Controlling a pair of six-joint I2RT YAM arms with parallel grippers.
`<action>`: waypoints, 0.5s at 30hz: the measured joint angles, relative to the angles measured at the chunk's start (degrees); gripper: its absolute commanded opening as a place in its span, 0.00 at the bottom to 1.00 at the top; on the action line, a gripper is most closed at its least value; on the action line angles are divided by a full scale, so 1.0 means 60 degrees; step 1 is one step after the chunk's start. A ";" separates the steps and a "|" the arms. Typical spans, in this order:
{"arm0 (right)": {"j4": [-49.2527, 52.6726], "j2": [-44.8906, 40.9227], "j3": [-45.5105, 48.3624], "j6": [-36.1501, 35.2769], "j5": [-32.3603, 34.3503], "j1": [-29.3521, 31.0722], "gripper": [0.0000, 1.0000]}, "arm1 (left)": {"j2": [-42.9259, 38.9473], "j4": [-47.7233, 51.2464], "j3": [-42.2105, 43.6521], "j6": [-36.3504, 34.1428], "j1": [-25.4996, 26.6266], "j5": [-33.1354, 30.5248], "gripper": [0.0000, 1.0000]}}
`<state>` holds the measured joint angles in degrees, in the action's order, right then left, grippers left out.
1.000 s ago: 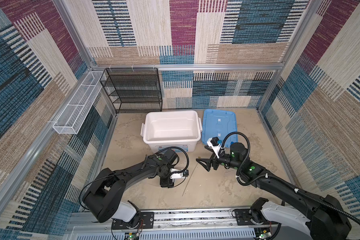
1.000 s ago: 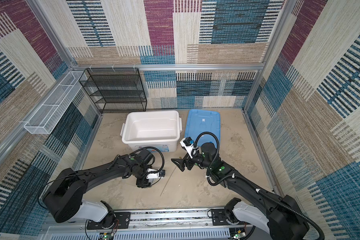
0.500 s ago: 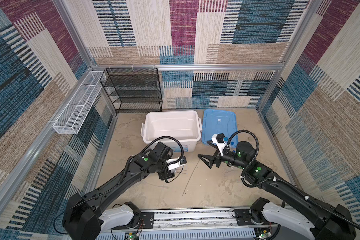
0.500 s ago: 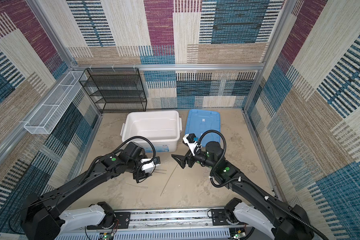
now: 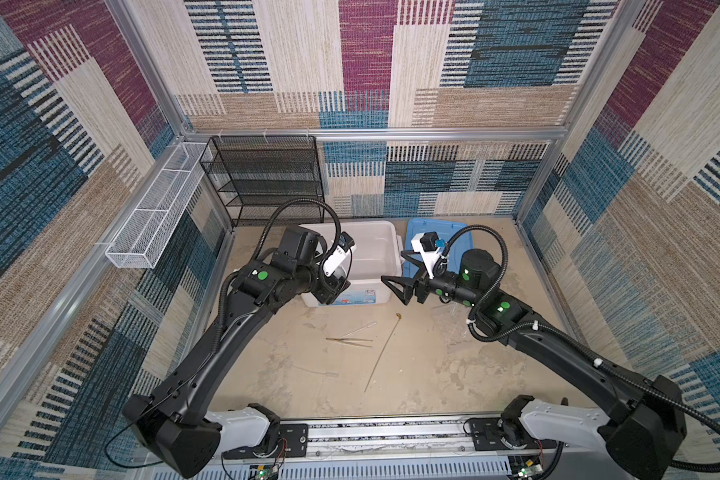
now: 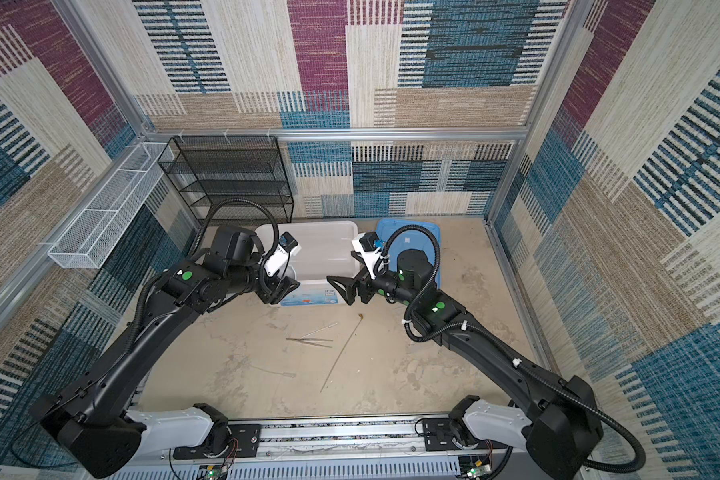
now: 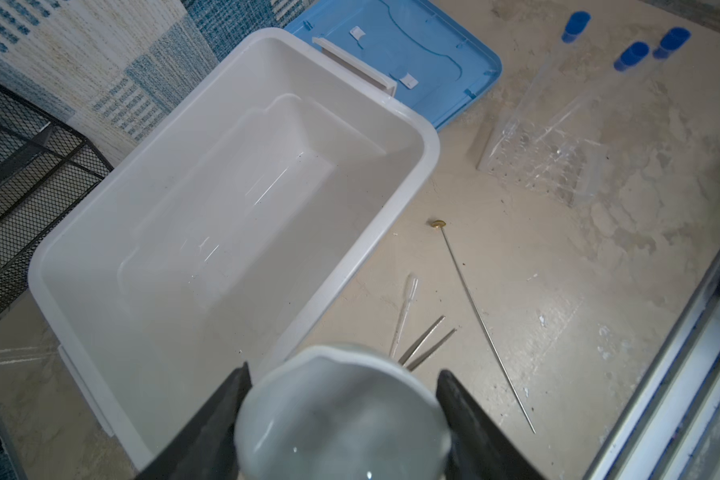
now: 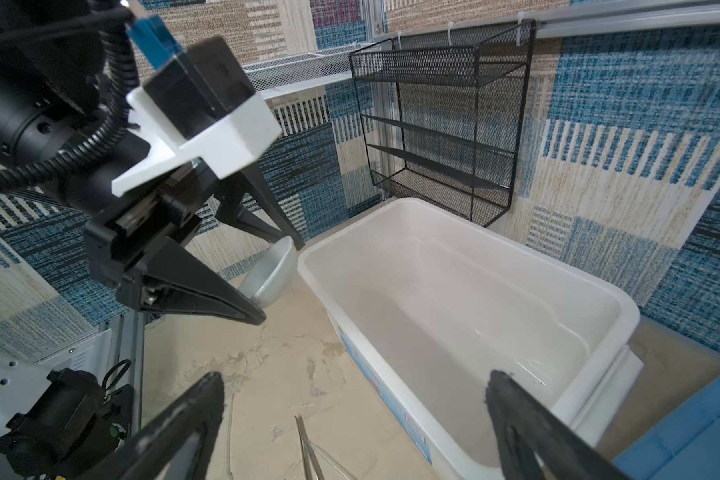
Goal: Organize the chemistry lab equipment
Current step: 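Lift the white dish with the left gripper, then carry the white dish with the left gripper down into the white tub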
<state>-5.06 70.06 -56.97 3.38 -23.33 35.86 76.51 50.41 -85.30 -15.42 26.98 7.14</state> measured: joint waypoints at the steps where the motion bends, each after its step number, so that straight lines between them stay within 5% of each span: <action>1: 0.0000 0.0197 -0.0182 0.0000 -0.0073 0.0004 0.99 | 0.0240 0.0069 -0.0222 0.0386 -0.0135 -0.0149 0.24; 8: 0.0182 0.1949 -0.1687 -0.0087 -0.0463 0.0004 0.99 | 0.2269 0.0718 -0.1945 0.2608 -0.0976 -0.0892 0.24; 15: 0.0732 0.3588 -0.3260 -0.0248 -0.0492 0.0004 0.99 | 0.4295 0.1614 -0.3501 0.3632 -0.1166 -0.1789 0.24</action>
<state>-0.67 91.59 -76.53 1.89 -26.28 35.88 102.28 60.10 -106.30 6.37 19.99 -3.60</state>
